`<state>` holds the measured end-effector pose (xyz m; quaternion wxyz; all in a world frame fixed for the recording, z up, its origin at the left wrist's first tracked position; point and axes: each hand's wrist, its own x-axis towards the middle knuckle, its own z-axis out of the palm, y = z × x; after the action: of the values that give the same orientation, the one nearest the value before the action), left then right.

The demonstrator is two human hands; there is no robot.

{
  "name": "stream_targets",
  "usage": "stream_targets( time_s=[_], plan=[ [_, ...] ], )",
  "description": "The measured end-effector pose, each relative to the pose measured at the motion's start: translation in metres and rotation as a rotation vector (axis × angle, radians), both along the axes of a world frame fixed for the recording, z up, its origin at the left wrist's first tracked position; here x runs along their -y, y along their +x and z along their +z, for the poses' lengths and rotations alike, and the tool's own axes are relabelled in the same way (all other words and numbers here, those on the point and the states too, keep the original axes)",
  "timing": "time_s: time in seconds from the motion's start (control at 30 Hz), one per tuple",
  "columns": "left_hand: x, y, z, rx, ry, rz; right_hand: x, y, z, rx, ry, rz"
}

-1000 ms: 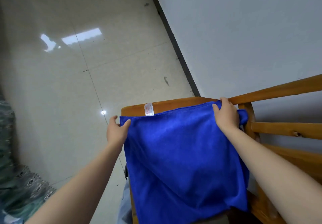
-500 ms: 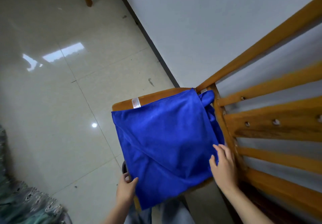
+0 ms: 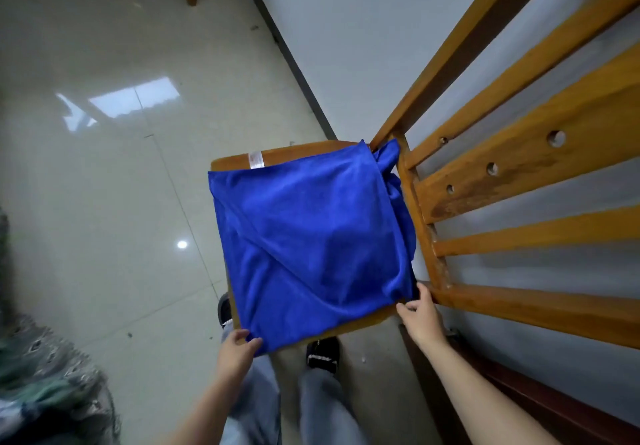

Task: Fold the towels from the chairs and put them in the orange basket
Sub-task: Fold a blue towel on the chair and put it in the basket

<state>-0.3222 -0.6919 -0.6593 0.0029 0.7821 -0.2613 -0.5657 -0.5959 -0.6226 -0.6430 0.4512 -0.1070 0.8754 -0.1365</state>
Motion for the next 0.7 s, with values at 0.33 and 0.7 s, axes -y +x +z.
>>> stream_targets(
  time_s=[0.33, 0.7],
  plan=[
    [-0.028, 0.001, -0.018, 0.029, -0.101, 0.161, -0.002, -0.008, -0.029, 0.133, 0.014, -0.036],
    [-0.035, 0.048, -0.013, 0.031, -0.099, 0.376, -0.044, -0.011, -0.012, -0.154, -0.162, -0.421]
  ],
)
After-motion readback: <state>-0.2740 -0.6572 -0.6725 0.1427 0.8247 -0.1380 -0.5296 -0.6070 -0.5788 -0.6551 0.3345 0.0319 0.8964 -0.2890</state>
